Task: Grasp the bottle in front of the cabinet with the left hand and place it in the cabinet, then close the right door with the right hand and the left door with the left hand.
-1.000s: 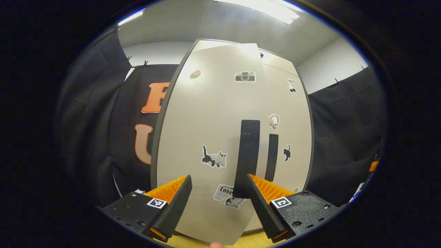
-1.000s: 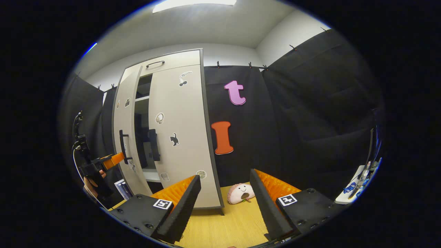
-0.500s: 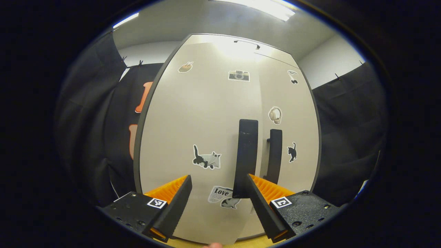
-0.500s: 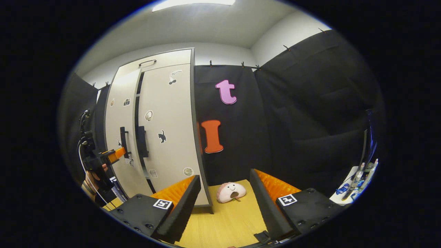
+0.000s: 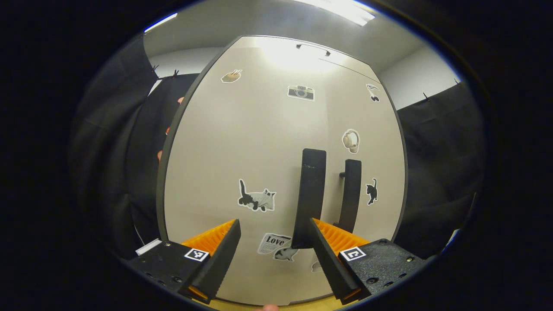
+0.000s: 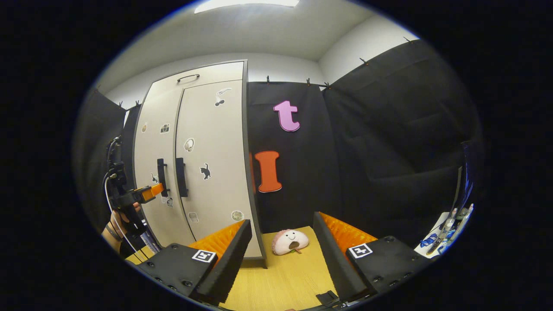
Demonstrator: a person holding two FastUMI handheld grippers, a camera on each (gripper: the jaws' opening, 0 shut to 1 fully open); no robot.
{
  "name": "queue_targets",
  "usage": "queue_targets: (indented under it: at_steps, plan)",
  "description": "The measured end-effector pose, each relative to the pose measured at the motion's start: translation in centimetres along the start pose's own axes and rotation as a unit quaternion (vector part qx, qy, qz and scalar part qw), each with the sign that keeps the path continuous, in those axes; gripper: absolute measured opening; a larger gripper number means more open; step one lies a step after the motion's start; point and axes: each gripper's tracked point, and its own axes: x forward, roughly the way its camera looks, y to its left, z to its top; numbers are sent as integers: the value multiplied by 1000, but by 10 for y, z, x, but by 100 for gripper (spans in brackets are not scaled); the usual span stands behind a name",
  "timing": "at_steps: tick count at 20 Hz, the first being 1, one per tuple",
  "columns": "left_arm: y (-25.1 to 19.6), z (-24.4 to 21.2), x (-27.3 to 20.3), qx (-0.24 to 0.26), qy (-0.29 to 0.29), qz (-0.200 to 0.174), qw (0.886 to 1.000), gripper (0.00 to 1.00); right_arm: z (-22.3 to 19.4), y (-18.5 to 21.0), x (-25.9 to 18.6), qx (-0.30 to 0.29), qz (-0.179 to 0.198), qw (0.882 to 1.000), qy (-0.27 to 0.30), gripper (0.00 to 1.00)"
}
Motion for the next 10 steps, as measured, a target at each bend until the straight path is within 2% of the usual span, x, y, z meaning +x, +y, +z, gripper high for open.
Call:
queue_targets:
  at_steps: [8, 9, 10]
  plan:
    - [8, 30, -88, -4, -6, 2, 1000, 95, -11, 52, 11, 10, 58, 998, 7, 95]
    - [9, 33, -101, -6, -7, 4, 1000, 98, -12, 59, 11, 11, 67, 998, 8, 95]
    - [11, 35, -113, -7, -7, 5, 1000, 95, -14, 66, 11, 12, 75, 997, 9, 95]
